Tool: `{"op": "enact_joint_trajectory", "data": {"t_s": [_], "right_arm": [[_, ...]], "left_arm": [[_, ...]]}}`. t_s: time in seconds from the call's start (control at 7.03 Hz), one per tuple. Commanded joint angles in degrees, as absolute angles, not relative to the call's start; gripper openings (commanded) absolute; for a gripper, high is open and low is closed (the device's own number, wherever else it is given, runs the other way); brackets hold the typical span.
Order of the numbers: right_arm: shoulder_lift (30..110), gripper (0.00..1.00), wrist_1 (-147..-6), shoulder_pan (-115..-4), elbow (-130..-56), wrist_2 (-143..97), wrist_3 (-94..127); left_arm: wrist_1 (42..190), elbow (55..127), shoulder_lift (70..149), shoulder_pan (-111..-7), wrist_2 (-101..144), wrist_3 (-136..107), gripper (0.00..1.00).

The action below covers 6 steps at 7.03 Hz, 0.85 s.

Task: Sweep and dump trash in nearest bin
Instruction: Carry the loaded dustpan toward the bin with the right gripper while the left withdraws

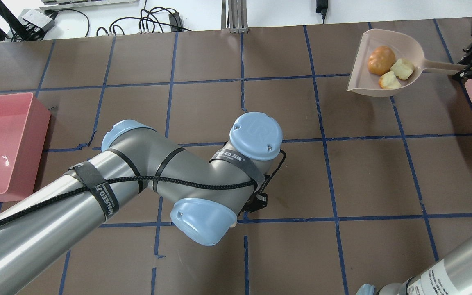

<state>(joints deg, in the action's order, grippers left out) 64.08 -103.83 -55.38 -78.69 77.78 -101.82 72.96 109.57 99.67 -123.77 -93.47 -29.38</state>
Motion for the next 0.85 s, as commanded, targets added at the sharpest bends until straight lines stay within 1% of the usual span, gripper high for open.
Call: {"op": "enact_joint_trajectory", "data": {"t_s": [0.0,0.28,0.43,0.57,0.71], "right_arm": [[68.5,0.00,-99.7,-50.4,-78.6,75.7,-102.0],[71.9,0.00,-96.4,-44.7,-78.5,76.3,-102.0],[73.0,0.00,-95.8,-41.7,-78.4,76.6,-102.4],[74.1,0.00,-94.9,-38.5,-78.3,77.3,-102.6],[74.3,0.00,-95.0,-35.7,-78.0,77.6,-103.0]], "left_arm": [[70.3,110.7,99.5,-123.7,-90.4,-31.4,0.00],[67.6,111.2,99.8,-123.3,-89.2,-31.1,0.00],[67.2,112.7,100.0,-123.3,-89.2,-31.2,0.00],[62.2,114.9,100.0,-123.3,-89.1,-31.1,0.00],[60.9,115.5,99.9,-122.8,-89.1,-29.8,0.00]]}}
